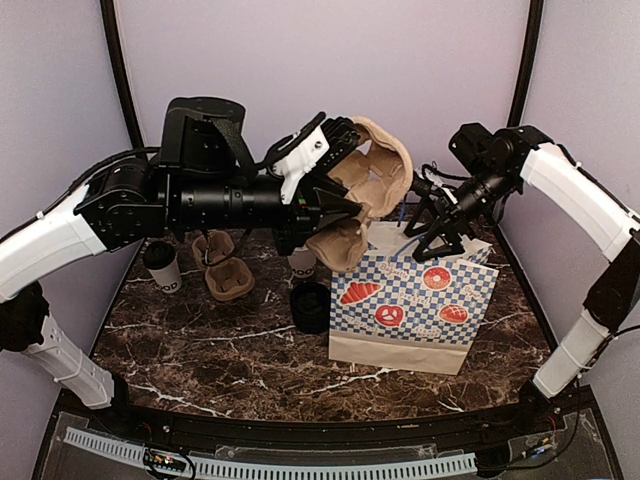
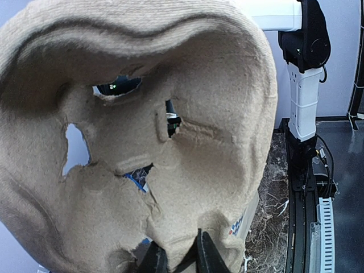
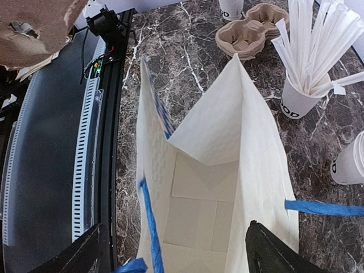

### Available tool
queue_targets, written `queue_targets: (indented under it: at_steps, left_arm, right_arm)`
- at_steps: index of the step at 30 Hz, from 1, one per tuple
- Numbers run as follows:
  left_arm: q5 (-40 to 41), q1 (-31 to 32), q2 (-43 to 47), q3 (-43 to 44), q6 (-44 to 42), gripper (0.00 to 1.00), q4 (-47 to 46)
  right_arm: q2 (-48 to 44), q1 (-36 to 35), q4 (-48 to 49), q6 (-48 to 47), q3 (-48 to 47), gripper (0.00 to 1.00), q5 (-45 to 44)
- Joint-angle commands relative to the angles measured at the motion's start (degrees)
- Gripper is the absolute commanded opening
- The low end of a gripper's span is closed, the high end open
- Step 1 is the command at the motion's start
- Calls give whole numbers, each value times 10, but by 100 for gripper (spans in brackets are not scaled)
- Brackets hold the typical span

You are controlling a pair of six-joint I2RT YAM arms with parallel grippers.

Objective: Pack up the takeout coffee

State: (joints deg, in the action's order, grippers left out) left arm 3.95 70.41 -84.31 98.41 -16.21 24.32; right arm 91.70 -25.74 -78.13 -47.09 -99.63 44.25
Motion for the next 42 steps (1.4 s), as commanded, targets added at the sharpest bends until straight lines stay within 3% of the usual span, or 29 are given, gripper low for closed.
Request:
queue_targets:
  at_steps: [1,16,25,31,35,42]
  left_arm:
    - [0,3,26,-11,3,15,-25]
    - [2,3,23,-16,4,15,-30]
    - [28,-4,24,-37,28,14,-19]
    - [78,-80,24,-48,162,12,187]
    - [50,-110,24,-132,274,14,292]
    - [-32,-131,13,-272,375,17,320]
  right_arm:
    - [5,3,-27,-30,-1,84,38]
    - [87,64,-28,109,-56,86,145]
    - [47,62,-28,113,-70,87,141]
    - [17,61,-23,107,-70,87,96]
    - [5,60,-17,95,-55,87,69]
    - [-1,53,-27,69,-63,87,64]
